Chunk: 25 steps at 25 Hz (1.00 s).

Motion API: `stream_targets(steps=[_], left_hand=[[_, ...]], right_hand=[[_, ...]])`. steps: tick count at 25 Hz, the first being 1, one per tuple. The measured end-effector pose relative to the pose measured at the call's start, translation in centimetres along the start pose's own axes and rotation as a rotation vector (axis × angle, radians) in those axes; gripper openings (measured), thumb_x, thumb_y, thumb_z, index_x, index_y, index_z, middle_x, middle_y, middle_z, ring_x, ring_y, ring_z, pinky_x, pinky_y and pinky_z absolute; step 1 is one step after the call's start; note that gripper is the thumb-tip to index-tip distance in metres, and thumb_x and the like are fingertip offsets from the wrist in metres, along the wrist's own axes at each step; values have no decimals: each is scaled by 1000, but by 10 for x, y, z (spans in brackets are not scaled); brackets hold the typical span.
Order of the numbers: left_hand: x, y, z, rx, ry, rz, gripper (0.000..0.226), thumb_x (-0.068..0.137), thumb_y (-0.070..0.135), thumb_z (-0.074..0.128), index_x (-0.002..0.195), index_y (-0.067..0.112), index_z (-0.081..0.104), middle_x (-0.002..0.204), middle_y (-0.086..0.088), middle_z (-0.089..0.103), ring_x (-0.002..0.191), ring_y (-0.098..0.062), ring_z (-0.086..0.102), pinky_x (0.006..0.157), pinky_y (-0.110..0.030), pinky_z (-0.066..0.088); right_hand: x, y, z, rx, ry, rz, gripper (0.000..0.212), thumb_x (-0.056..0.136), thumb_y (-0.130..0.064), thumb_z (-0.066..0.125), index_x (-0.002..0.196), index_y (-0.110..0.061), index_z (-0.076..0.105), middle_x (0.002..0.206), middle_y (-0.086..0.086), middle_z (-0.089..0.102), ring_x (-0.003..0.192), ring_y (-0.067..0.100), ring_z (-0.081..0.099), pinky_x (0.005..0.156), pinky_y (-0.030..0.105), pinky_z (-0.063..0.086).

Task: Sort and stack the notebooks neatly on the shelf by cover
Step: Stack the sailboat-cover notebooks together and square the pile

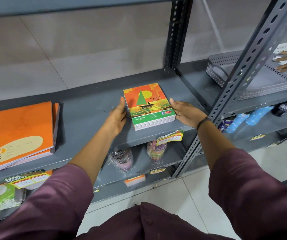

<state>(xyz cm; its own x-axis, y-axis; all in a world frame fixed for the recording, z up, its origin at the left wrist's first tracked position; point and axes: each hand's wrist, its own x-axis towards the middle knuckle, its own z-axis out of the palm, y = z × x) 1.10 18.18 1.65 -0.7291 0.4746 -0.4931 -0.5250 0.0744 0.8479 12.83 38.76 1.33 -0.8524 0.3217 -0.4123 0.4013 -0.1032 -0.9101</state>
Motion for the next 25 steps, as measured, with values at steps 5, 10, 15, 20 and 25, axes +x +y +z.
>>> stream_targets(steps=[5, 10, 15, 20, 25], left_hand=[[8, 14, 15, -116, -24, -3, 89, 84, 71, 9, 147, 8, 12, 156, -7, 23, 144, -23, 24, 122, -38, 13], [13, 11, 17, -32, -58, 15, 84, 86, 68, 5, 143, 11, 31, 148, -9, 42, 136, -26, 40, 116, -38, 24], [6, 21, 19, 49, -39, -1, 72, 92, 58, 10, 138, 11, 38, 146, -10, 44, 132, -25, 44, 111, -34, 30], [7, 10, 7, 252, 363, 334, 29, 93, 16, 46, 116, 3, 58, 124, -17, 62, 112, -28, 57, 101, -37, 42], [-13, 20, -75, 627, 356, 667, 23, 89, 8, 49, 102, 1, 67, 107, -15, 71, 99, -24, 65, 85, -26, 47]], right_hand=[[18, -16, 19, 16, 103, 44, 60, 94, -58, 28, 120, -12, 56, 110, 6, 68, 97, 23, 66, 89, 39, 53], [107, 39, -15, -72, 106, 98, 126, 38, -99, 37, 146, -35, 21, 151, 3, 40, 136, 33, 42, 107, 62, 34], [34, -18, 25, -213, 241, 8, 68, 92, -61, 25, 113, -6, 61, 114, 17, 69, 106, 36, 66, 99, 48, 50], [24, -36, 75, -721, 656, -335, 39, 98, -38, 37, 117, -12, 59, 110, 16, 68, 112, 34, 58, 98, 46, 45], [36, -37, 156, -793, 397, -491, 42, 94, -27, 48, 130, -7, 54, 132, 16, 59, 124, 33, 53, 104, 38, 40]])
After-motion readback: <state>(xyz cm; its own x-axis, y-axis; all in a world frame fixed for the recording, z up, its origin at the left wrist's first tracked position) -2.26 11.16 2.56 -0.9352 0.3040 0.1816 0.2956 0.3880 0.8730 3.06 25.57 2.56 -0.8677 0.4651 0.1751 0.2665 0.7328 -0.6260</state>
